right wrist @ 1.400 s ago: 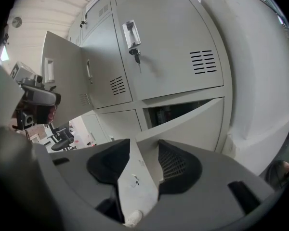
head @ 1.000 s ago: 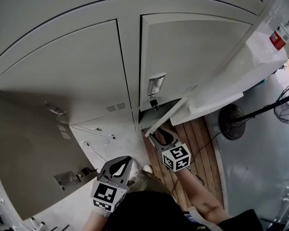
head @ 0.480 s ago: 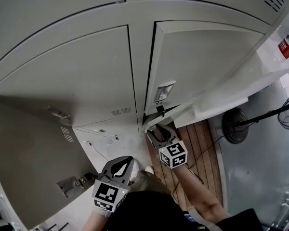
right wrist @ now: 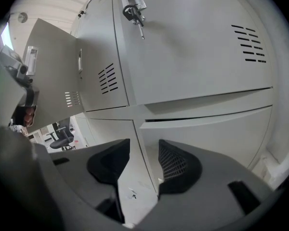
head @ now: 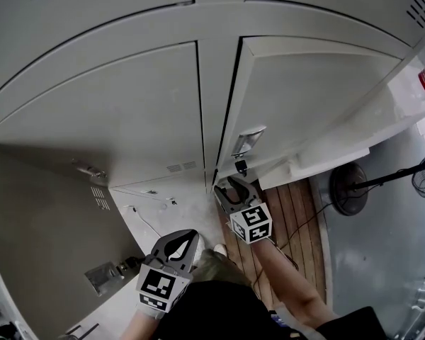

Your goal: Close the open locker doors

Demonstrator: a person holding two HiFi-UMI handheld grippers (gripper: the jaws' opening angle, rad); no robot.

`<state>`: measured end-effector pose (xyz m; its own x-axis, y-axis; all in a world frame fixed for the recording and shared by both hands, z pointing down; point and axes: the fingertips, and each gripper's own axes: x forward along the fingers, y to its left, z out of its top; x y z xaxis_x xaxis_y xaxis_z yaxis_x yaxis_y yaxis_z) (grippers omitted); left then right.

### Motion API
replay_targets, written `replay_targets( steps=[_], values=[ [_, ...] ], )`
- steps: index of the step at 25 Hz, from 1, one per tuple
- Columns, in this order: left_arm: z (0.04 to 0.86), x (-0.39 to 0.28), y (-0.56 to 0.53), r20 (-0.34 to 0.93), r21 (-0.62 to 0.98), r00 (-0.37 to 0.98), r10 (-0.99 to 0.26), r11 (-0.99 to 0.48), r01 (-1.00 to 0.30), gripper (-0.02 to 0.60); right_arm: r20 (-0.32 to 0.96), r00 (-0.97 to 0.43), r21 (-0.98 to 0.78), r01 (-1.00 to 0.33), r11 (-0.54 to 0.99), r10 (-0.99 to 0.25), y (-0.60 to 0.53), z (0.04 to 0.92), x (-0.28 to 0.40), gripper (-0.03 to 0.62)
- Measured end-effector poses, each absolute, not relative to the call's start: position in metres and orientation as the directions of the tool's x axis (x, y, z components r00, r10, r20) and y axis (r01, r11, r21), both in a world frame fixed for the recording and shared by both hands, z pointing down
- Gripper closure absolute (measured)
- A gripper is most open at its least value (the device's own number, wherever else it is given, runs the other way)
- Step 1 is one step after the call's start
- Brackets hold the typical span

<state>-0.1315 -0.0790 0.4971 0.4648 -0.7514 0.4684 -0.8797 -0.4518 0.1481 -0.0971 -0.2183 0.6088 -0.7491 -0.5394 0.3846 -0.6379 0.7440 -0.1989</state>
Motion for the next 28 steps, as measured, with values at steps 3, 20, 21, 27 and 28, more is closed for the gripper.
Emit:
replay_targets(
  steps=[3, 20, 21, 27, 28],
  values=[
    [0.497, -0.132, -0.079, 0.476, 0.153, 0.458, -0.751, -0.443, -0.884, 0.575, 0.385, -0.752, -0.200, -0.634, 0.747, -0.535, -0.223, 0.611, -0.102, 0.408],
    [0.498, -0.146, -0.078, 0.475, 0.141, 0.415, -0.776, -0.398, -0.906, 0.575, 0.394, -0.748, -0.182, -0.633, 0.753, -0.534, -0.240, 0.617, -0.116, 0.411],
    [0.498, -0.147, -0.078, 0.475, 0.140, 0.413, -0.777, -0.396, -0.907, 0.575, 0.394, -0.748, -0.184, -0.633, 0.752, -0.534, -0.241, 0.617, -0.116, 0.411],
    [0.495, -0.144, -0.077, 0.474, 0.145, 0.411, -0.779, -0.391, -0.909, 0.575, 0.403, -0.754, -0.181, -0.621, 0.762, -0.519, -0.239, 0.616, -0.117, 0.410],
    [0.494, -0.143, -0.077, 0.474, 0.148, 0.410, -0.779, -0.388, -0.909, 0.575, 0.403, -0.756, -0.181, -0.618, 0.765, -0.516, -0.238, 0.616, -0.117, 0.410]
  ],
)
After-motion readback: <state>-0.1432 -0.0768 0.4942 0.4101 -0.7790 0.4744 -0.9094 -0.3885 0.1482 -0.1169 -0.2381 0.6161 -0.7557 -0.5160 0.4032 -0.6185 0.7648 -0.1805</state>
